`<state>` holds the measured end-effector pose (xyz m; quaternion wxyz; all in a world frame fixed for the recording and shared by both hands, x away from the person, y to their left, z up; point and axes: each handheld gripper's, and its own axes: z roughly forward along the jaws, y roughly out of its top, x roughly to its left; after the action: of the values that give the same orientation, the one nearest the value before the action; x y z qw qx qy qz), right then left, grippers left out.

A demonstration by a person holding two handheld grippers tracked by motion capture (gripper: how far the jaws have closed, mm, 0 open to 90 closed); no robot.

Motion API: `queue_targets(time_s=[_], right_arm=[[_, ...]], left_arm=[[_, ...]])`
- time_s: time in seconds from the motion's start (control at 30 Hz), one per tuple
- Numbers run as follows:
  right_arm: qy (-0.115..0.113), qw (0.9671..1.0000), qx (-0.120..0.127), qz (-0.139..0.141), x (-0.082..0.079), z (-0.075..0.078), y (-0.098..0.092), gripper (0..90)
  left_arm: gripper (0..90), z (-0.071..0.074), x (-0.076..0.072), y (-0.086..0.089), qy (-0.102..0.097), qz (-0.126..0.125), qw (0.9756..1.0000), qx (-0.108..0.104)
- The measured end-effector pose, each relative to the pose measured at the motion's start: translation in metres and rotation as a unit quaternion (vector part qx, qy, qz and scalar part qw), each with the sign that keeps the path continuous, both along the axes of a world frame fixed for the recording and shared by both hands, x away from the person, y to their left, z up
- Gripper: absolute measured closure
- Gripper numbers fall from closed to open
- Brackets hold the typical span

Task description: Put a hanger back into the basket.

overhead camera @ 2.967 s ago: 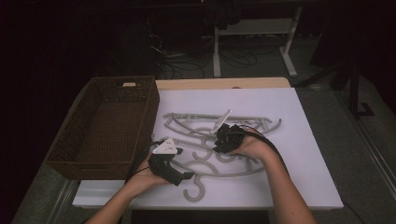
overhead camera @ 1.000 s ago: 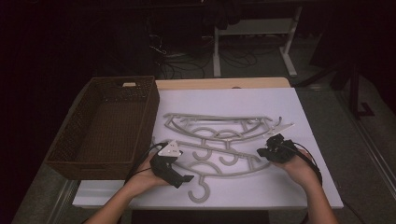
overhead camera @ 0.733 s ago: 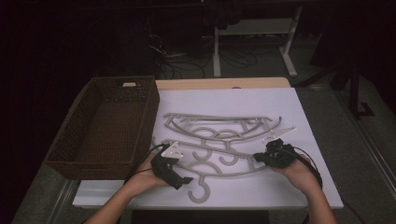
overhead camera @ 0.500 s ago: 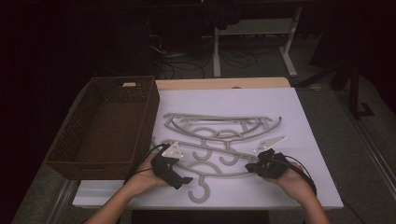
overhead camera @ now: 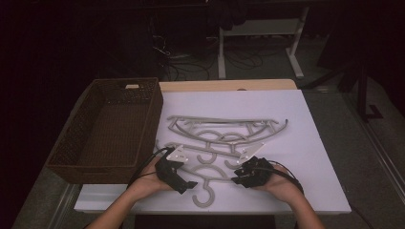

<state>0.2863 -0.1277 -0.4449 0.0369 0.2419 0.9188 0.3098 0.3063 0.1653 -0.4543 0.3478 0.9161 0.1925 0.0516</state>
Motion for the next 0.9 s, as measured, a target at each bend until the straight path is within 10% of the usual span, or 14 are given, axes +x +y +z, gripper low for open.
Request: queue_targets(time_s=[0.47, 0.9], right_arm=[[0.022, 0.9944, 0.011, 0.103, 0.000, -0.006, 0.005, 80.4], [0.041, 0.9897, 0.050, 0.128, -0.002, 0.010, -0.019, 80.7]], left_arm=[[5.6, 0.000, 0.001, -0.001, -0.009, 0.000, 1.0000, -0.003], [14.5, 0.008, 0.001, -0.005, -0.039, -0.041, 0.9983, 0.011]])
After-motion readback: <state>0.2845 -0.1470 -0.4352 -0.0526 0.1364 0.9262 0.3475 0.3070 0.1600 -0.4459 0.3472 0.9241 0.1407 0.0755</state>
